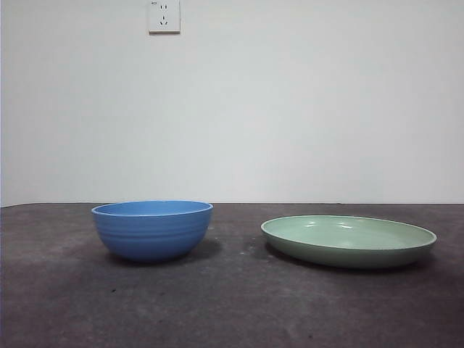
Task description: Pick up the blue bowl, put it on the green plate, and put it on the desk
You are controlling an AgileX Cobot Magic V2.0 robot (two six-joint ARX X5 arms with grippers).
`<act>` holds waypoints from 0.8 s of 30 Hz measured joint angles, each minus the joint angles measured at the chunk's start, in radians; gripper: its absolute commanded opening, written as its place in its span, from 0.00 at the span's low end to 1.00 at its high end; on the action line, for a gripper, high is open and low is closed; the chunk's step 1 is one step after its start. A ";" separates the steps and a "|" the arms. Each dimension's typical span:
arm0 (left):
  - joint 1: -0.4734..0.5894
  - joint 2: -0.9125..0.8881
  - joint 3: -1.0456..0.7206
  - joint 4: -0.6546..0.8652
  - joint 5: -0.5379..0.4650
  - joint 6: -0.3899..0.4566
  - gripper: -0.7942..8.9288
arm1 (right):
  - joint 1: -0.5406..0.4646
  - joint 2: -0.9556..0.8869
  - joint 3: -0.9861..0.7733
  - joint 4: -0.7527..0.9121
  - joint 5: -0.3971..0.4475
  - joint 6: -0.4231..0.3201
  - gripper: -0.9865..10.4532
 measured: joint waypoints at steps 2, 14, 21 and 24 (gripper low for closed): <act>0.000 0.000 0.016 -0.027 0.003 -0.023 0.10 | 0.000 0.000 0.014 -0.011 0.000 0.018 0.09; 0.000 0.129 0.282 -0.157 0.012 -0.047 0.10 | 0.000 0.058 0.280 -0.126 0.000 0.036 0.09; 0.000 0.320 0.506 -0.301 0.150 0.065 0.10 | 0.000 0.226 0.505 -0.315 -0.068 -0.007 0.09; 0.000 0.410 0.592 -0.378 0.196 0.127 0.10 | 0.000 0.327 0.609 -0.433 -0.135 -0.063 0.09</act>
